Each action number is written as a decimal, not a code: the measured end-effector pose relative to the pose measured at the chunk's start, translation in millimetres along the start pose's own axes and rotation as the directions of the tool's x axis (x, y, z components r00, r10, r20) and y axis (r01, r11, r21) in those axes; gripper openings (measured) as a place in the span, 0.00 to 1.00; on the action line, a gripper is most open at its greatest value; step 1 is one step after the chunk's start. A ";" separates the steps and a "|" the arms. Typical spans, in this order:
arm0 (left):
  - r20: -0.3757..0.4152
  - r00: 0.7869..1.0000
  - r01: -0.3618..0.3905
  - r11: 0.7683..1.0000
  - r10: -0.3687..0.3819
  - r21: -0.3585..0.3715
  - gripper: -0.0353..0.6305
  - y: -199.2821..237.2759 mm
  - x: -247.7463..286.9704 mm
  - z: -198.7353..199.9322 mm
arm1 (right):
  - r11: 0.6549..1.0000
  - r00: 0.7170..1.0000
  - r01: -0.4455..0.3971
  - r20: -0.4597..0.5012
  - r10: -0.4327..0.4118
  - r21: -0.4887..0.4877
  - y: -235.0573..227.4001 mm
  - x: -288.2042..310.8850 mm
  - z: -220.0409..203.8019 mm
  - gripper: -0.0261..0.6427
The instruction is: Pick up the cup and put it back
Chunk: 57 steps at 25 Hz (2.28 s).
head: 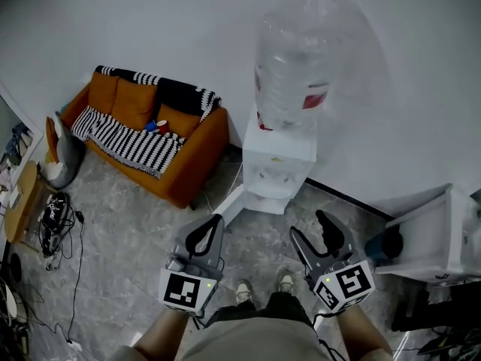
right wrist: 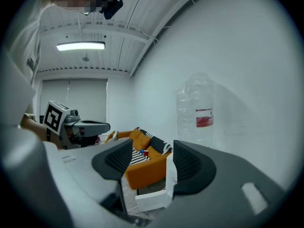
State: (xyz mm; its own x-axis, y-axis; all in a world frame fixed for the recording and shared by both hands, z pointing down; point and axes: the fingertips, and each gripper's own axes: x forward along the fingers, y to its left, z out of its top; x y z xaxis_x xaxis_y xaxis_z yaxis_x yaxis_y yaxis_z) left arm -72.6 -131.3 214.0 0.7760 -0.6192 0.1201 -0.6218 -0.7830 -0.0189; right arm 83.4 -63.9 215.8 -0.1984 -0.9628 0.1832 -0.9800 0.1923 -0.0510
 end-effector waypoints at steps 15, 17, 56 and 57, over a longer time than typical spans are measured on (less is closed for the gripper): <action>-0.074 0.984 -0.160 0.987 0.160 0.010 0.06 -7.2 64.9 -26.7 | 0.984 0.984 -0.176 -0.021 0.177 0.029 -72.5 46.3 -21.0 0.48; -0.086 0.979 -0.185 0.982 0.183 -0.020 0.06 -7.5 71.1 -32.1 | 0.978 0.978 -0.205 -0.027 0.206 0.029 -74.9 55.9 -28.2 0.49; -0.027 0.982 -0.186 0.981 0.187 0.049 0.06 48.7 176.7 -478.0 | 0.968 0.966 -0.249 -0.073 0.247 -0.016 -110.9 239.2 -485.7 0.52; -0.022 0.981 -0.188 0.979 0.191 0.080 0.06 49.1 180.3 -490.2 | 0.968 0.966 -0.249 -0.072 0.247 -0.017 -113.5 242.9 -499.8 0.52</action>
State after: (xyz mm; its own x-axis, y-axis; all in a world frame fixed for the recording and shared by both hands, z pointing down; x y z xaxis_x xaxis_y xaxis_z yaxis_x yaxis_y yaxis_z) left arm -15.0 -252.0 721.3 0.6408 -0.7555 0.1363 -0.7462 -0.6547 -0.1210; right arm 139.5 -224.8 756.8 -0.4351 -0.8693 0.2348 -0.8998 0.4291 -0.0788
